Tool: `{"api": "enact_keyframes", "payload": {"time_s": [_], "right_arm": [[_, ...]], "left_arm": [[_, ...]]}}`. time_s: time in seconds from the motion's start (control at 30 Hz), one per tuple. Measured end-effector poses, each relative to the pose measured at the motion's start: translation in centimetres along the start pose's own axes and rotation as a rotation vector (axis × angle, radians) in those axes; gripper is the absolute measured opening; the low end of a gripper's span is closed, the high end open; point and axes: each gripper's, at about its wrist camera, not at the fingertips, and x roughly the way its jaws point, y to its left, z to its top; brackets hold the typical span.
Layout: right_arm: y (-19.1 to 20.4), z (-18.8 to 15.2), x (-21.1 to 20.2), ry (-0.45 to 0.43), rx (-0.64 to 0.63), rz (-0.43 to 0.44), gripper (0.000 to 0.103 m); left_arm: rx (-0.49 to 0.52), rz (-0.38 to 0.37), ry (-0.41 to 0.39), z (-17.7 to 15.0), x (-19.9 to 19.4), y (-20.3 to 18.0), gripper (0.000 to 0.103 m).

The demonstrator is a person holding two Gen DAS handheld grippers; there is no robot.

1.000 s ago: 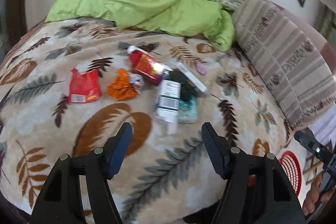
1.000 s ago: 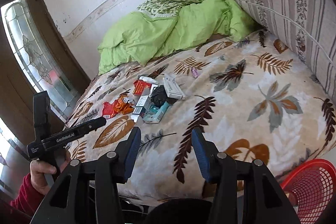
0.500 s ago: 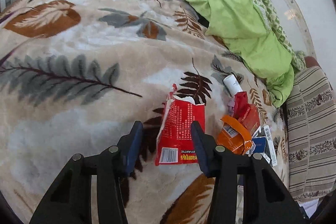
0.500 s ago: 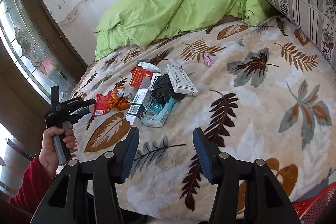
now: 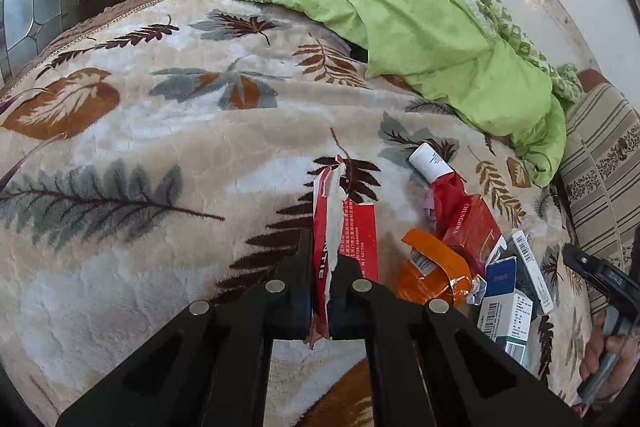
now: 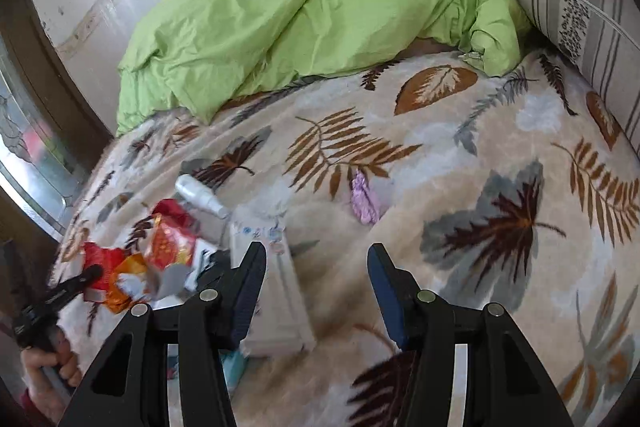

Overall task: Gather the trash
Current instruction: 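Grasp the red snack wrapper with the left gripper while the right grasps the purple wrapper, then hold the red and purple wrappers in both grippers above the bed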

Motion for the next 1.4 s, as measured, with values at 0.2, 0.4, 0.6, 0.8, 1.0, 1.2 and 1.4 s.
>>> {"api": "enact_keyframes", "payload": {"time_s": [0.2,0.4,0.6,0.8,1.0,1.2,1.4], "right_arm": [[-1.6,3.1,7.5,0.067,-0.017,-0.121,0.037],[-1.5,2.2,8.6,0.068,-0.001,-0.19,0.022],[3.0,0.2,2.6,-0.074,0.021,-0.151,0.022],[9.2,-2.0,-2.5,-0.162,0.002,-0.065,0.022],[14.1,-5.4,-3.4,-0.19,-0.056,0.009,0.022],[15.8,-5.9,-2.6,-0.207,-0.156,0.039,0.022],[16.2,-5.9,-2.1,-0.208,-0.183,0.043,0.022]], "left_arm": [[-0.003,-0.005,0.005,0.4,0.0,0.4,0.004],[0.028,-0.01,-0.019,0.4,-0.6,-0.1,0.004],[0.066,-0.032,-0.05,-0.1,-1.8,-1.9,0.004],[0.143,-0.013,-0.081,-0.9,-2.4,-4.2,0.004],[0.169,-0.006,-0.089,-1.3,-2.8,-4.8,0.004],[0.187,0.016,-0.114,-1.4,-3.8,-4.1,0.004],[0.159,0.09,-0.182,-0.9,-4.9,-3.1,0.004]]}}
